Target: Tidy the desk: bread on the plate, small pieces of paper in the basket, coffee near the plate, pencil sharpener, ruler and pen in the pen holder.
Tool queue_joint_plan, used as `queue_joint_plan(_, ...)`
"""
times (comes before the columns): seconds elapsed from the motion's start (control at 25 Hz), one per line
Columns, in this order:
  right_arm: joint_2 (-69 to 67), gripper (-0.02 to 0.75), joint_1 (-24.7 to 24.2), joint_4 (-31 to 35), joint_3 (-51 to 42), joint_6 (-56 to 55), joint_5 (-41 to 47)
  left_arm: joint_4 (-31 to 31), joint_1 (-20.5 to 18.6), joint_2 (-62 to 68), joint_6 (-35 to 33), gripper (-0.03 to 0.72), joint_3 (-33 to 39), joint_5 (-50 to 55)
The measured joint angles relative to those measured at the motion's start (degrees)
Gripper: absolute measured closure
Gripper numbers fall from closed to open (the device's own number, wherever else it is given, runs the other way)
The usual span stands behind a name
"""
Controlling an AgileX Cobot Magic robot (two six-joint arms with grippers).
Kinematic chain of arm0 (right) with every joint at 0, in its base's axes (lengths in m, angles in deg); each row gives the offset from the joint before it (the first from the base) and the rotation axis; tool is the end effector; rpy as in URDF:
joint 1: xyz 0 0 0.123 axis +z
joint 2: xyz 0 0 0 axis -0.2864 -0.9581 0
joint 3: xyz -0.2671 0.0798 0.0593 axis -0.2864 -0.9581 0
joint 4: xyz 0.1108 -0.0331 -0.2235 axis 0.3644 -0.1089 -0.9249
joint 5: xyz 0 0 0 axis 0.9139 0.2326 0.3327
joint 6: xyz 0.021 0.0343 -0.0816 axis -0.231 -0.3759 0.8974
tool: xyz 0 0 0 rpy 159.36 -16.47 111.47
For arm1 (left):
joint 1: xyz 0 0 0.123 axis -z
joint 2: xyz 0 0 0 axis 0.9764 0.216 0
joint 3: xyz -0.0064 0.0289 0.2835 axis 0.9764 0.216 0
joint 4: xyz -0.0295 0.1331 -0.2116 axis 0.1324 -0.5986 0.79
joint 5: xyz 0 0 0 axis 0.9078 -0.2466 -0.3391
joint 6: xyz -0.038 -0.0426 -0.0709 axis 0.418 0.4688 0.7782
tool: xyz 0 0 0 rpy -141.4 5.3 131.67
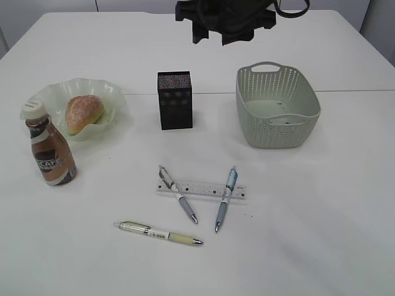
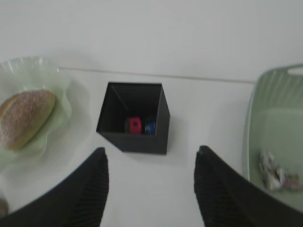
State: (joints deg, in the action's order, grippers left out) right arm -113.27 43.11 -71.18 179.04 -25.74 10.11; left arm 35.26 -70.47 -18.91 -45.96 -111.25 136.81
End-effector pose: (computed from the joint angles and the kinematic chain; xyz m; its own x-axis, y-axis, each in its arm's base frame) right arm 0.4381 0.2068 0.3103 -0.6649 -0.0110 -0.7468 -0.1831 0.9718 0.1487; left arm 0.1631 -0.0227 0.3299 -0.9225 0.0531 -0.3823 0.0775 0.9958 -0.0487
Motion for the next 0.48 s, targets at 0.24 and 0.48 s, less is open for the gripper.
queue_joint_plan(0.24,2.5,0.328,0.6,4.3,0.1,1.8,17.9,1.0,0.0,0.0,0.0,0.335,0.0,1.1)
queue_joint_plan(0.48,2.6,0.365,2.3,12.8,0.1,20.8,27.8,1.0,0.0,0.0,0.0,0.335,0.0,1.1)
